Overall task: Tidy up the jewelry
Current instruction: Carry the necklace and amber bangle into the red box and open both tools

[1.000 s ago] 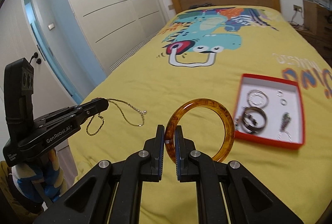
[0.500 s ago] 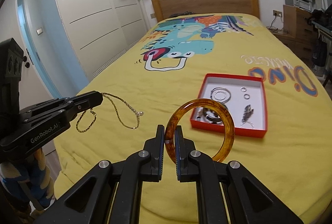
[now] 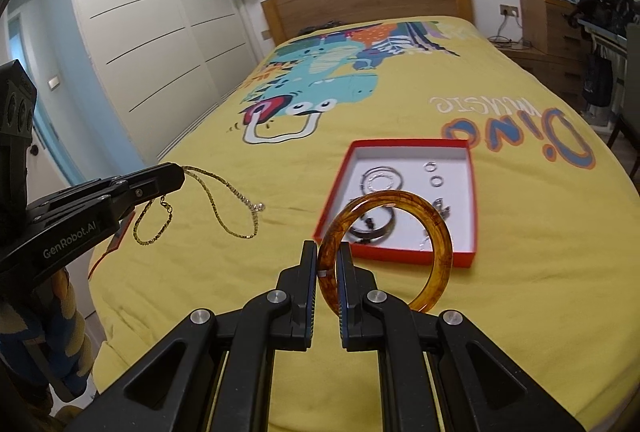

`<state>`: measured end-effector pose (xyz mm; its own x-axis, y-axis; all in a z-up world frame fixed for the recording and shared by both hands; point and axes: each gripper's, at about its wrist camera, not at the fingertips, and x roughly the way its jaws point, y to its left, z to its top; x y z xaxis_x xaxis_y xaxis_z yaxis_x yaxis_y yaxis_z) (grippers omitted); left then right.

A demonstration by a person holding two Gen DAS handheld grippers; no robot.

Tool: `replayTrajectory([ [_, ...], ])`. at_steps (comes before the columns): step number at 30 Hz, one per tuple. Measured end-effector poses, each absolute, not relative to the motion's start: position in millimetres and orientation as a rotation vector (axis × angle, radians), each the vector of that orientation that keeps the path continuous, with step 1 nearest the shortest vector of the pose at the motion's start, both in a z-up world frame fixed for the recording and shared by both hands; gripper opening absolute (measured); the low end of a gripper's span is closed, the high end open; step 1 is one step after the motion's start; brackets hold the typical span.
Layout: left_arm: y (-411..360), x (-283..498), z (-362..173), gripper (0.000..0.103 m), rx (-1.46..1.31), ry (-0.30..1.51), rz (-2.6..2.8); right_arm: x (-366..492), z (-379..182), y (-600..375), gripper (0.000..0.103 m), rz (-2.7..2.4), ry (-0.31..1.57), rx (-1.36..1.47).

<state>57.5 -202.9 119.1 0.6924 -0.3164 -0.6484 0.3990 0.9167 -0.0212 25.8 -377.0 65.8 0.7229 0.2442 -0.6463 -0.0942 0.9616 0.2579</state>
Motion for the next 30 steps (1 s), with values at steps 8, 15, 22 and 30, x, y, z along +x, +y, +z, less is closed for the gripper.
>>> replayTrajectory([
  [8, -235, 96, 112, 0.002, 0.114, 0.727, -0.446, 43, 62, -405, 0.009, 0.135, 0.751, 0.22],
  [15, -251, 139, 102, 0.002, 0.069, 0.758, -0.474, 78, 47, -425, 0.009, 0.111, 0.783, 0.214],
  [22, -272, 193, 77, 0.002, 0.074, 0.811, -0.482, 132, 29, -431, 0.009, 0.138, 0.817, 0.197],
  [30, -302, 262, 34, 0.002, 0.108, 0.87, -0.455, 206, 11, -426, 0.011, 0.189, 0.862, 0.137],
])
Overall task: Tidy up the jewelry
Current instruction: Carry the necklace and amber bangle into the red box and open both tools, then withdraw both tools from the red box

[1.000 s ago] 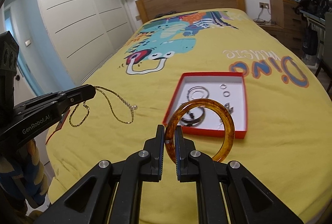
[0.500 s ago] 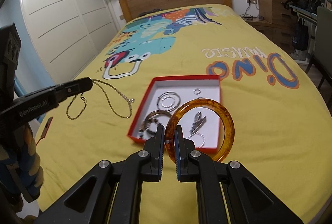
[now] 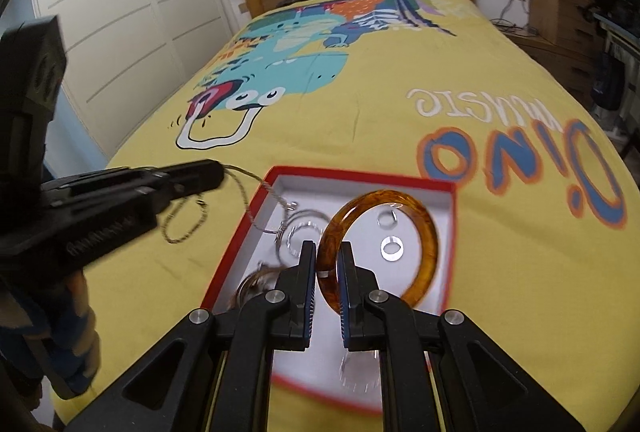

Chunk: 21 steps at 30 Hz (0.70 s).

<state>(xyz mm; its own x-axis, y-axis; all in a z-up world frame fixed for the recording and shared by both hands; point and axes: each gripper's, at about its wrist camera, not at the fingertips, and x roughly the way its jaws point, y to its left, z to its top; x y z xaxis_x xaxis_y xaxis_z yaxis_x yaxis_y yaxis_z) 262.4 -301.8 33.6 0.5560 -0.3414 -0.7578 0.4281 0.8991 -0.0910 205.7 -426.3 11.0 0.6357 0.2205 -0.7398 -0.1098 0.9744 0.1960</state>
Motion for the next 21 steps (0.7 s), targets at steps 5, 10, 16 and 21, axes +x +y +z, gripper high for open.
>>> replayTrajectory([
  [5, -306, 289, 0, 0.002, 0.095, 0.923, -0.443, 245, -12, -426, 0.013, 0.2, 0.92, 0.092],
  [10, -306, 296, -33, 0.002, 0.102, 0.982, -0.446, 263, -34, -426, 0.013, 0.2, 0.959, 0.058],
  [16, -296, 291, -63, 0.003, 0.092, 1.038, -0.422, 260, -56, -432, 0.012, 0.196, 1.008, 0.064],
  [21, -296, 289, -62, 0.005, 0.101, 1.041, -0.418, 254, -59, -440, 0.013, 0.176, 1.017, 0.087],
])
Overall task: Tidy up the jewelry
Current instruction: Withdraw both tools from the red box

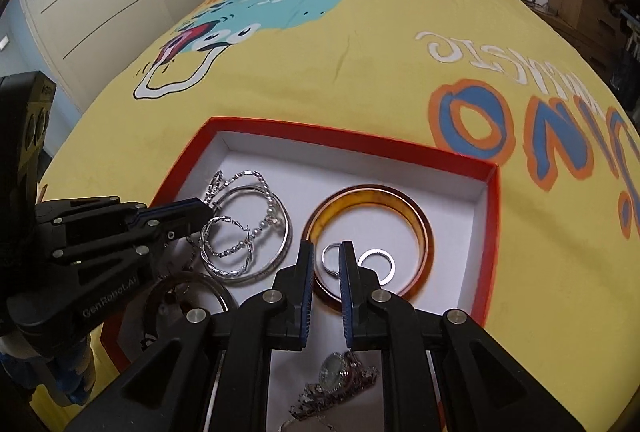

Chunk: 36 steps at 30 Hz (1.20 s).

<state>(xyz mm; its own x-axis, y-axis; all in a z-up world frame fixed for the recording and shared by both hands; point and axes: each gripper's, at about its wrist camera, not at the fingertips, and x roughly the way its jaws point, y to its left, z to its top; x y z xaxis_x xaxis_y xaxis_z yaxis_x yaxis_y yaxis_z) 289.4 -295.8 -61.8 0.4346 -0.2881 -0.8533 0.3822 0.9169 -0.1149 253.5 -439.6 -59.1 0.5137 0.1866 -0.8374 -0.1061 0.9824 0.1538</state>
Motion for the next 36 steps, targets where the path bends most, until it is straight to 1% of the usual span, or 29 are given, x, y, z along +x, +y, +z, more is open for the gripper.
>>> replayTrajectory([
  [1, -296, 289, -61, 0.006, 0.102, 1.044, -0.418, 252, -58, -440, 0.013, 0.173, 1.013, 0.09],
  [2, -295, 288, -59, 0.011, 0.103, 1.047, -0.417, 249, -55, -441, 0.014, 0.168, 1.008, 0.091],
  [3, -294, 287, -57, 0.016, 0.102, 1.047, -0.418, 245, -52, -443, 0.02, 0.161, 1.003, 0.091],
  [4, -294, 286, -55, 0.018, 0.094, 1.046, -0.428, 241, -49, -444, 0.023, 0.154, 0.997, 0.092],
  [5, -293, 283, -50, 0.023, 0.087, 1.043, -0.436, 237, -45, -446, 0.029, 0.147, 0.991, 0.094],
  [6, -293, 280, -47, 0.03, 0.086, 1.037, -0.44, 231, -40, -447, 0.032, 0.14, 0.983, 0.097],
  [8, -291, 272, -35, 0.04, 0.089, 1.015, -0.442, 221, -32, -449, 0.034, 0.127, 0.973, 0.101],
  [10, -287, 264, -21, 0.04, 0.077, 0.999, -0.452, 209, -22, -450, 0.038, 0.112, 0.964, 0.098],
  [13, -278, 251, -2, 0.041, 0.064, 0.981, -0.459, 188, -3, -451, 0.041, 0.087, 0.939, 0.108],
  [15, -269, 241, 9, 0.042, 0.054, 0.968, -0.461, 175, 9, -452, 0.049, 0.074, 0.918, 0.126],
  [19, -244, 214, 29, 0.042, 0.032, 0.941, -0.443, 150, 33, -450, 0.054, 0.052, 0.873, 0.168],
  [22, -230, 189, 43, 0.042, 0.066, 0.913, -0.42, 128, 51, -438, 0.059, 0.052, 0.837, 0.19],
  [25, -212, 164, 58, 0.042, 0.074, 0.887, -0.381, 113, 63, -422, 0.061, 0.062, 0.813, 0.194],
  [29, -186, 136, 74, 0.042, 0.064, 0.852, -0.321, 90, 75, -395, 0.07, 0.08, 0.781, 0.187],
  [34, -151, 101, 93, 0.042, 0.06, 0.803, -0.233, 65, 87, -368, 0.074, 0.088, 0.755, 0.177],
  [36, -137, 89, 99, 0.042, 0.06, 0.78, -0.203, 55, 90, -358, 0.078, 0.091, 0.747, 0.182],
])
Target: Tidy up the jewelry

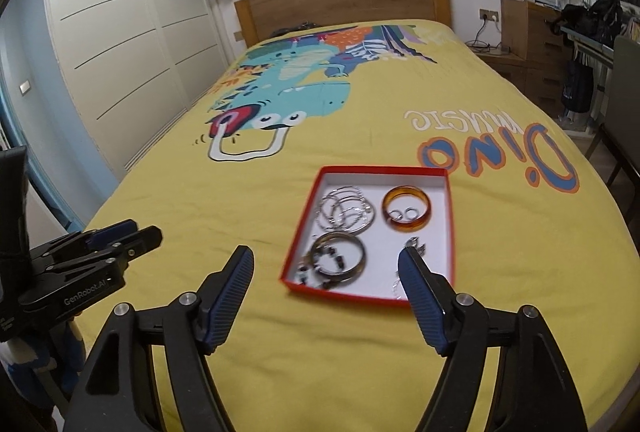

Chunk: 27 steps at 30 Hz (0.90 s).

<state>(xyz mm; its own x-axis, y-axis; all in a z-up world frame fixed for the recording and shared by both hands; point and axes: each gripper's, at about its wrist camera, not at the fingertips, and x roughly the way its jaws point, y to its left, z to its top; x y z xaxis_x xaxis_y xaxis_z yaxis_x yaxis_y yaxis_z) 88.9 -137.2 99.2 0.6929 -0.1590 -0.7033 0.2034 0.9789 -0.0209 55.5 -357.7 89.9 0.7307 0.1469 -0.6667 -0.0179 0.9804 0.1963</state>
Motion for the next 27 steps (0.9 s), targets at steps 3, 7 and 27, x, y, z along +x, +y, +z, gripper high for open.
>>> replayTrajectory([
  [3, -117, 72, 107, 0.042, 0.056, 0.753, -0.156, 42, 92, -346, 0.099, 0.088, 0.729, 0.193],
  [7, -96, 49, 115, 0.042, 0.06, 0.718, -0.105, 26, 93, -332, 0.102, 0.072, 0.72, 0.192],
  [27, -52, 9, 117, 0.053, 0.07, 0.61, -0.017, -8, 84, -302, 0.102, -0.007, 0.714, 0.092],
])
